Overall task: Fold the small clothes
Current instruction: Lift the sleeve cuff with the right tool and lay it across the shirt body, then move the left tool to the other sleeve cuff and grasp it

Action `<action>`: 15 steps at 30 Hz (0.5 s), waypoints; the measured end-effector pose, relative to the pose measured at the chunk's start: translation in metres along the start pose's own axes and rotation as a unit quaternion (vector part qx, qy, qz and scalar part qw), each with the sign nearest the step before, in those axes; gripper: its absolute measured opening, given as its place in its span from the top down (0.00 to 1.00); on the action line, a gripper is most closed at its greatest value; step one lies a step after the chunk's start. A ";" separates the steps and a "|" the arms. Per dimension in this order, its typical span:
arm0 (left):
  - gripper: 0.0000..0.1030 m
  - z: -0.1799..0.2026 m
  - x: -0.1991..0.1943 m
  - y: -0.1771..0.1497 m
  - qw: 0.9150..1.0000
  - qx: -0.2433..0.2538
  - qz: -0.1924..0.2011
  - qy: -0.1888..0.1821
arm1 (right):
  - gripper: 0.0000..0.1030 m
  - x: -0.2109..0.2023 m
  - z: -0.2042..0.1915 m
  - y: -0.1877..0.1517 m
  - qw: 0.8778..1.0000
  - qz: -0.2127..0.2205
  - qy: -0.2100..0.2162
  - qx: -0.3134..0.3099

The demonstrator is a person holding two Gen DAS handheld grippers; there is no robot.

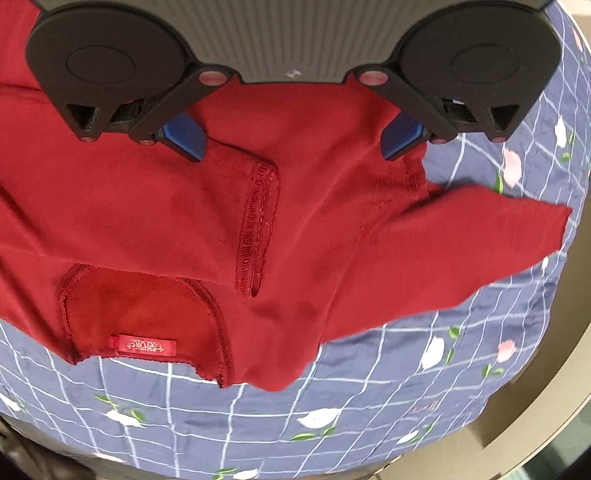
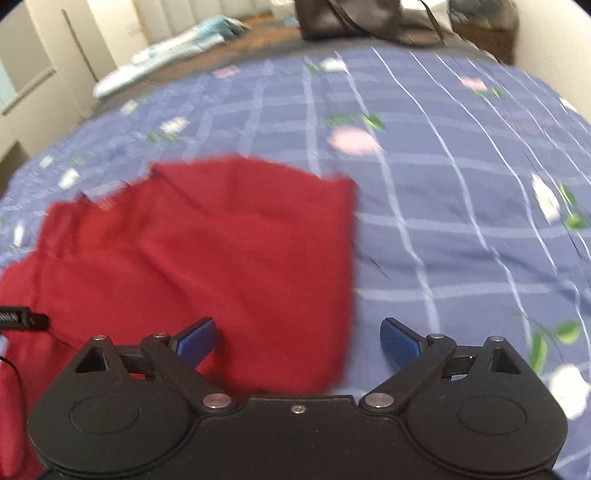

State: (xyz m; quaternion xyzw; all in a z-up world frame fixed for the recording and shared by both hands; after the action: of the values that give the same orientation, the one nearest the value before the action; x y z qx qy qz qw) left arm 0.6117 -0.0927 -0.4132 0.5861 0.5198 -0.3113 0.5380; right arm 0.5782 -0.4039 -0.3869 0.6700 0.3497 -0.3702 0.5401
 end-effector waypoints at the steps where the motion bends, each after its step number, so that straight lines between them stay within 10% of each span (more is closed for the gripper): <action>1: 0.00 0.001 -0.002 0.000 1.000 -0.005 -0.003 0.002 | 0.07 0.000 0.007 -0.006 1.000 -0.008 -0.002 0.004; 15: 0.00 0.015 -0.082 -0.014 0.997 -0.042 0.038 -0.043 | 0.01 -0.127 0.092 -0.029 0.996 0.043 -0.030 0.067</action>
State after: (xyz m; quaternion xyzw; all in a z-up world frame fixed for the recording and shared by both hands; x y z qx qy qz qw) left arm 0.5800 -0.1309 -0.3449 0.5683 0.4858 -0.2937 0.5956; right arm 0.4808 -0.4976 -0.3025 0.7074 0.2788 -0.3896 0.5196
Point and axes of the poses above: each gripper's, at about its wrist camera, not at the fingertips, and x roughly the way its jaws point, z to its right, y to its top, the point moved 10 cm from there along x, roughly the way its jaws point, and after that the axes turned 1 degree about -x, right-handed, at the moved point
